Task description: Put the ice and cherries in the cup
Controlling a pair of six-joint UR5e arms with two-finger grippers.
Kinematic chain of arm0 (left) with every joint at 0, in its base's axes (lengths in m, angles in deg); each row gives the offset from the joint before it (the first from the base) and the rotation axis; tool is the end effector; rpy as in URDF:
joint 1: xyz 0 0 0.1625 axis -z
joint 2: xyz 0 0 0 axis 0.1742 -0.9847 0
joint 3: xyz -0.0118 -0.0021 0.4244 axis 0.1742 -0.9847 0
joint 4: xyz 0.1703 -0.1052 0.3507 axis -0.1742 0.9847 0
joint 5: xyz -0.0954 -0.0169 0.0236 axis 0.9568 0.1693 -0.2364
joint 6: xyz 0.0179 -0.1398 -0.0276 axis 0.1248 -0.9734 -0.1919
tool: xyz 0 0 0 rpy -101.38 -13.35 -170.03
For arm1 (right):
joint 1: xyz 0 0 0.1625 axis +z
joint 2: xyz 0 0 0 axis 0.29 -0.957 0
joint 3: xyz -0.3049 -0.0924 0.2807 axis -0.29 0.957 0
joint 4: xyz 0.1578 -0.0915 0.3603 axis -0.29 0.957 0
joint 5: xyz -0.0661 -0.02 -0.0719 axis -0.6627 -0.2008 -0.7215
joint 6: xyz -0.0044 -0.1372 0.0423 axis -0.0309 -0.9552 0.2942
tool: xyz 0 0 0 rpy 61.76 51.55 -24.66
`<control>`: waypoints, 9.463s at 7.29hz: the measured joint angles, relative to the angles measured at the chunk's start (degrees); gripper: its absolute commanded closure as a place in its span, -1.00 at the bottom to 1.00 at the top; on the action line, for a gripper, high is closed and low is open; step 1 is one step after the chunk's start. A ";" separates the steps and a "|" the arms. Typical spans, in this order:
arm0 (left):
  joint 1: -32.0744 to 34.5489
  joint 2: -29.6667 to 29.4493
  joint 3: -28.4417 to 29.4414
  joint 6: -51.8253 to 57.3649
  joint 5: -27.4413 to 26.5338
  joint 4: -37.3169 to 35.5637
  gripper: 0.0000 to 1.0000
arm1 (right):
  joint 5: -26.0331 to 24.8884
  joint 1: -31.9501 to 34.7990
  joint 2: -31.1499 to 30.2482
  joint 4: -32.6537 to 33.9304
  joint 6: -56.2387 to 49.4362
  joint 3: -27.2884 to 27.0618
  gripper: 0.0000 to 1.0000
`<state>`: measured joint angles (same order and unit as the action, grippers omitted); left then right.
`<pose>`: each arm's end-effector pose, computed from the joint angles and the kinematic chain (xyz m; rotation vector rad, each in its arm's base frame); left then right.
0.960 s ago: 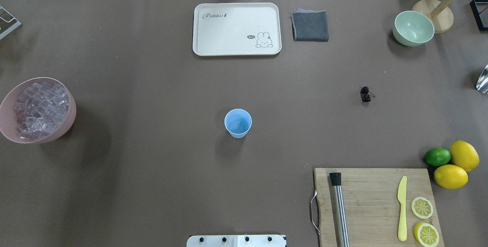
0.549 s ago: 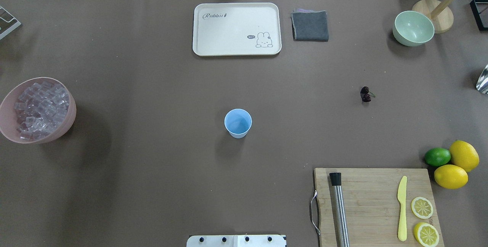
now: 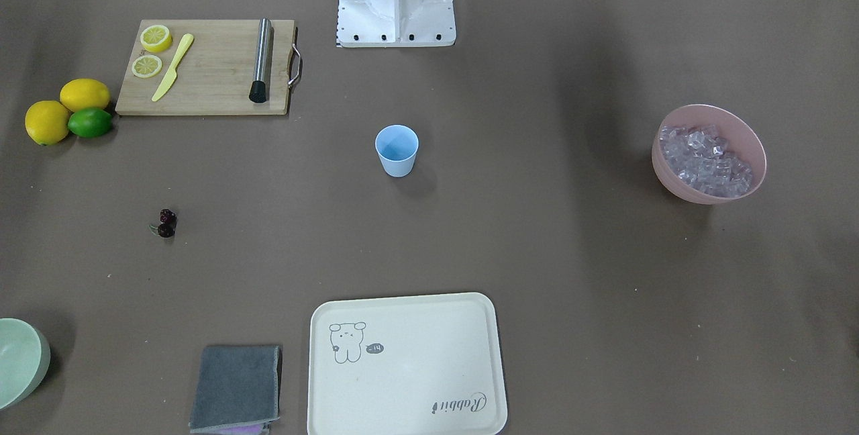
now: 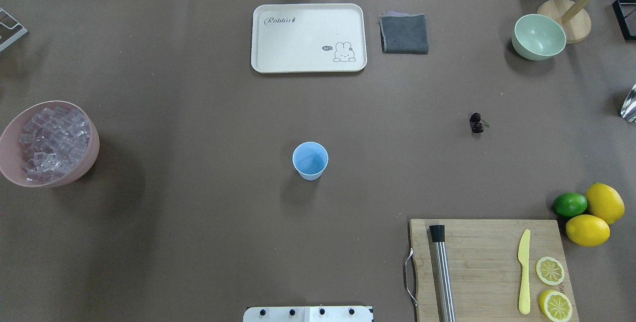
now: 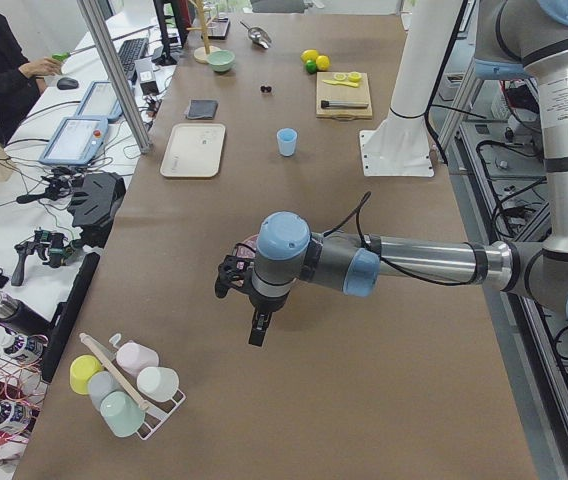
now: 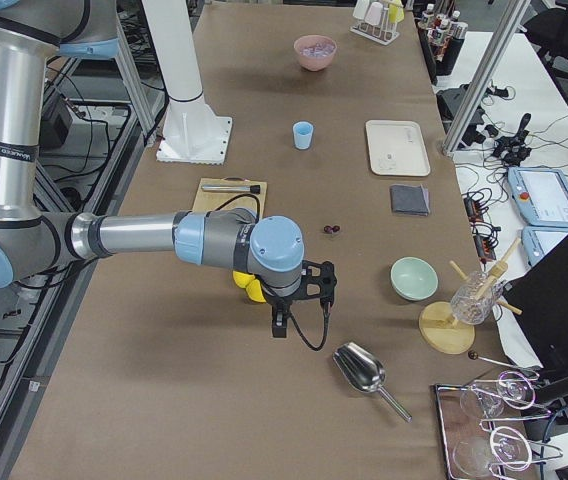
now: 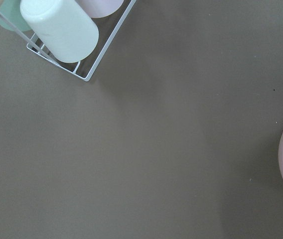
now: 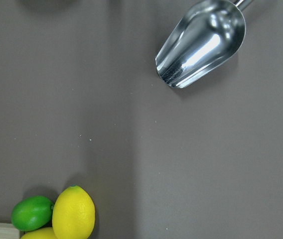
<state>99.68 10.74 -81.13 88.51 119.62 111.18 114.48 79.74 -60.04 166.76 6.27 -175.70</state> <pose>-0.0365 -0.4146 0.6325 0.2451 0.7146 0.0818 0.0681 -0.3806 0.6362 0.0283 -0.8688 0.0180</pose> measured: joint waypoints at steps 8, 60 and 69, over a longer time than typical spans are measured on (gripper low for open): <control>-0.34 2.05 -0.97 -8.64 4.47 14.00 -0.96 | 1.42 0.02 -0.26 0.00 0.57 -0.61 -1.00; -35.47 -12.13 6.05 -14.03 -8.75 21.55 -0.53 | 1.00 0.09 1.77 -2.92 4.44 0.38 -1.00; -35.21 -16.25 9.87 -13.79 -8.83 21.03 0.35 | 1.00 0.09 1.67 -2.90 4.44 0.71 -1.00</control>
<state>64.48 -5.51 -71.26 74.72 110.79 132.21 115.48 79.82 -58.37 163.86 10.71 -175.00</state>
